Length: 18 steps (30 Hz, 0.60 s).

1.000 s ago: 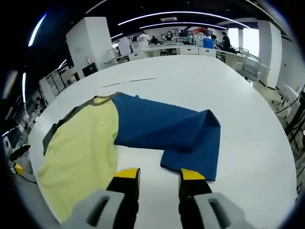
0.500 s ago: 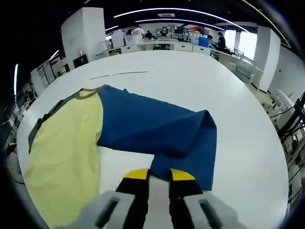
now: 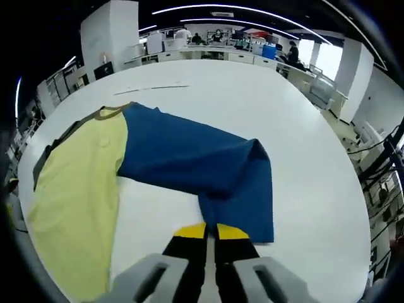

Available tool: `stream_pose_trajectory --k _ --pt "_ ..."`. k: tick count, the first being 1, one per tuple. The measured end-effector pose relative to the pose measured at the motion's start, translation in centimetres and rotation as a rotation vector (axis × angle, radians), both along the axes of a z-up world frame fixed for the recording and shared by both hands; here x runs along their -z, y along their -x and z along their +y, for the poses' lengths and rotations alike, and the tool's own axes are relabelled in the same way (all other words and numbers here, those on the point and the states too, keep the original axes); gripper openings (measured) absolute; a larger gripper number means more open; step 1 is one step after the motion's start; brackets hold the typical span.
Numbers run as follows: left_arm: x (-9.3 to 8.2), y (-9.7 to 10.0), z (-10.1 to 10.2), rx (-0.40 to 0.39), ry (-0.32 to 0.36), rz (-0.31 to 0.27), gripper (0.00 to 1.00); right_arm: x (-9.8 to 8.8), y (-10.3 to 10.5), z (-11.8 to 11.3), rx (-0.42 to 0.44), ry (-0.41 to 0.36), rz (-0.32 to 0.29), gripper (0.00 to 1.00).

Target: Fold the garment on the visible template until the final outline fits inside the template.

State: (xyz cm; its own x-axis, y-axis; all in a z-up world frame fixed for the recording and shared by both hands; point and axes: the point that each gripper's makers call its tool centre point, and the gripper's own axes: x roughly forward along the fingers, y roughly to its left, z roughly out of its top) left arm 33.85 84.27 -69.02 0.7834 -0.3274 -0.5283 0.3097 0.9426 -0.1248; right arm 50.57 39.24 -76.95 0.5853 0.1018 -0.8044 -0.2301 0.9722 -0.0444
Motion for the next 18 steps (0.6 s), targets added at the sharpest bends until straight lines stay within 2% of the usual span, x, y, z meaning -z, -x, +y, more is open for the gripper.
stream_pose_trajectory --k 11,18 --pt "-0.7 -0.6 -0.1 0.003 -0.005 -0.026 0.68 -0.4 0.7 -3.6 -0.004 0.052 0.003 0.0" --pt "-0.6 -0.6 -0.5 0.008 0.003 -0.022 0.68 -0.6 0.8 -6.1 -0.003 0.092 0.008 0.0"
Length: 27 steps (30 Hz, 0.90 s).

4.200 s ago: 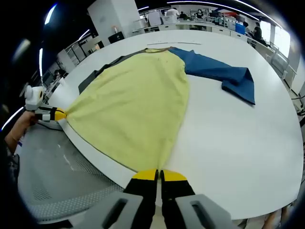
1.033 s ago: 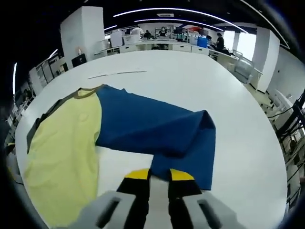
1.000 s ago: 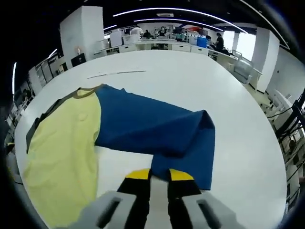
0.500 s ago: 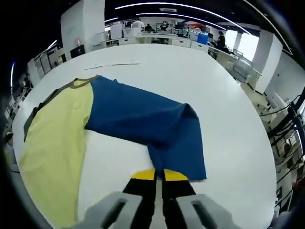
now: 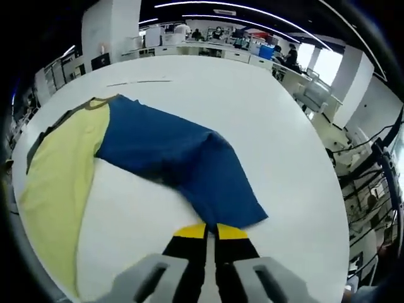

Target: Fold the garment on the visible template until the final outline fits inside the template.

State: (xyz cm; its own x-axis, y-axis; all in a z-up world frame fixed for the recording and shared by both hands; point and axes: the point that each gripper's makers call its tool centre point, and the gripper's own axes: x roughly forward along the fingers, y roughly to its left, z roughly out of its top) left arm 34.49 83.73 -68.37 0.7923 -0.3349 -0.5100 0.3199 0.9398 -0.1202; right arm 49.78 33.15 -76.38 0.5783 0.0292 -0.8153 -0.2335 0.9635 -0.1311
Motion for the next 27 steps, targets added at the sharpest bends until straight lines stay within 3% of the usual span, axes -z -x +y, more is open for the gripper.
stream_pose_trajectory --k 9,14,27 --pt "-0.2 0.0 -0.2 0.0 0.009 -0.003 0.67 -0.2 -0.5 -2.0 0.001 0.019 0.012 0.0" --pt "-0.3 0.0 -0.3 0.001 0.006 -0.005 0.66 -0.8 0.4 -2.0 0.006 0.053 0.021 0.0" --pt "-0.1 0.1 -0.6 0.012 -0.002 0.01 0.68 -1.0 0.4 -4.1 0.005 0.114 0.03 0.0"
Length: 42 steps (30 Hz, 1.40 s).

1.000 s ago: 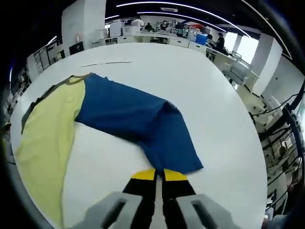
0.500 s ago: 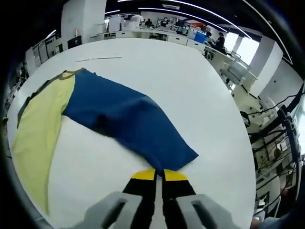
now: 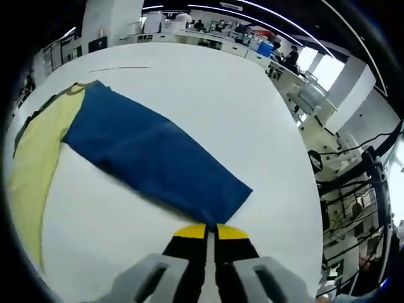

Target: Fold the garment on the visible template until the final outline fits inside the template.

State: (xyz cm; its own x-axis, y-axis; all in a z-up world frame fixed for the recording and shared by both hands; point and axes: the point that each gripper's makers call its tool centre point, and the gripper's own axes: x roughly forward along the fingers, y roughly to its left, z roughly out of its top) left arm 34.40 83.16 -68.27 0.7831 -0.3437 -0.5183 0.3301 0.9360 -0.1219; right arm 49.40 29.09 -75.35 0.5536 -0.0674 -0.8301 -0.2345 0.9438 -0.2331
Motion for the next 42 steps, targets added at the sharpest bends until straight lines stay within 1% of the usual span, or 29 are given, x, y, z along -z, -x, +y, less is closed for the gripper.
stream_pose_trajectory --k 2,3,4,7,11,12,14,15,19,21,22,24,28,31,35,38,40,42 --pt "0.0 0.0 0.0 -0.001 0.0 -0.001 0.68 0.1 0.0 -0.3 0.006 -0.007 0.001 0.0" --pt "0.0 0.0 0.0 0.002 0.001 -0.001 0.68 0.1 0.2 -0.4 0.029 -0.032 0.004 0.0" --pt "-0.1 0.0 -0.1 0.004 -0.002 -0.001 0.68 0.1 0.2 -0.5 0.032 -0.038 -0.002 0.0" --pt "-0.1 0.0 -0.2 0.004 -0.003 0.001 0.69 0.2 0.3 -1.1 0.034 -0.029 -0.001 0.0" --pt "0.0 0.1 -0.2 0.0 -0.002 0.002 0.7 0.3 0.5 -1.8 0.052 -0.038 0.006 0.0" --pt "0.0 0.1 -0.3 0.0 -0.002 0.002 0.7 0.2 0.6 -1.9 0.063 -0.051 0.006 0.0" --pt "0.0 0.1 -0.3 0.002 -0.005 0.004 0.7 0.2 0.7 -1.6 0.088 -0.094 0.008 0.04" --pt "-0.1 0.1 -0.3 0.002 -0.005 0.004 0.7 0.0 0.6 -1.8 0.096 -0.101 0.003 0.06" --pt "-0.1 0.2 -0.3 0.004 -0.007 0.007 0.7 -1.2 0.3 -2.3 0.101 -0.081 0.001 0.12" --pt "-0.1 0.2 -0.2 0.003 -0.008 0.008 0.71 -1.8 0.0 -2.3 0.123 -0.117 -0.01 0.18" --pt "-0.1 0.2 -0.2 0.002 -0.008 0.008 0.71 -2.3 -0.5 -2.1 0.131 -0.141 -0.034 0.18" --pt "-0.1 0.2 -0.2 0.003 -0.007 0.008 0.71 -2.6 -0.8 -2.1 0.153 -0.164 -0.04 0.2" --pt "0.0 0.2 -0.3 0.004 -0.007 0.009 0.71 -2.4 -1.5 -1.9 0.184 -0.201 -0.05 0.25" --pt "0.0 0.2 -0.3 0.005 -0.003 0.009 0.71 -1.4 -1.5 -1.9 0.221 -0.212 -0.029 0.25" --pt "-0.2 0.4 -0.3 0.009 0.004 0.011 0.76 -0.3 -1.3 -1.6 0.285 -0.251 -0.002 0.27" --pt "-0.3 0.5 -0.3 0.012 0.0 0.007 0.78 0.1 -1.2 -1.6 0.292 -0.258 0.007 0.26" --pt "-0.3 0.5 -0.2 0.015 -0.004 0.005 0.81 0.3 -0.9 -1.5 0.299 -0.256 0.026 0.25" --pt "-0.4 0.4 -0.1 0.014 -0.008 0.002 0.84 0.4 -0.9 -1.1 0.299 -0.274 0.024 0.24"
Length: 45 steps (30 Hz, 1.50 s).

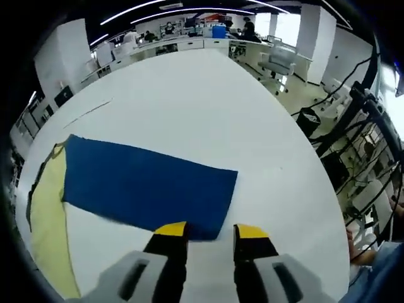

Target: Fold the garment on the visible template until the final outline fits inside the template.

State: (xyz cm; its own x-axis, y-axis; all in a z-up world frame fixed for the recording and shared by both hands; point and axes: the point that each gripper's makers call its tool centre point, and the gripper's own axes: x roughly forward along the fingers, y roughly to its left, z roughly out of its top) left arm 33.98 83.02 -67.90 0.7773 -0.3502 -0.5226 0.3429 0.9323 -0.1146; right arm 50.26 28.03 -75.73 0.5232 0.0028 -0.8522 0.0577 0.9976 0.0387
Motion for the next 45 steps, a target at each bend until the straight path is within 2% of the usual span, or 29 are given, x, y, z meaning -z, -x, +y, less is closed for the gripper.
stream_pose_trajectory --k 4,17,20,24,32,34,37,45 --pt "-0.2 0.0 -0.3 0.01 0.005 0.0 0.87 0.2 0.2 -0.1 0.016 0.01 0.005 0.17" --pt "-0.1 0.3 -0.7 0.03 0.01 0.013 0.96 0.1 0.0 -0.6 0.042 0.027 -0.041 0.09" --pt "-0.1 0.4 -0.5 0.026 0.011 0.018 0.98 0.2 -0.2 -0.1 0.039 0.002 -0.057 0.0" --pt "-0.2 0.5 -0.4 0.033 0.001 0.023 0.99 0.1 -0.5 -0.1 0.011 0.031 -0.067 0.0" --pt "-0.3 0.6 -0.2 0.027 0.006 0.038 0.99 -0.7 -0.5 0.3 -0.002 0.029 -0.07 0.0" --pt "-0.2 0.7 -0.2 0.029 0.005 0.05 0.99 -1.2 -0.8 0.6 -0.011 0.018 -0.086 0.0" --pt "0.1 0.9 0.0 0.026 -0.007 0.07 0.99 -1.8 -1.4 1.1 0.022 -0.036 -0.114 0.0" --pt "-0.2 0.9 0.4 0.019 -0.009 0.068 0.99 -3.8 -2.6 3.4 -0.028 -0.07 -0.166 0.0"
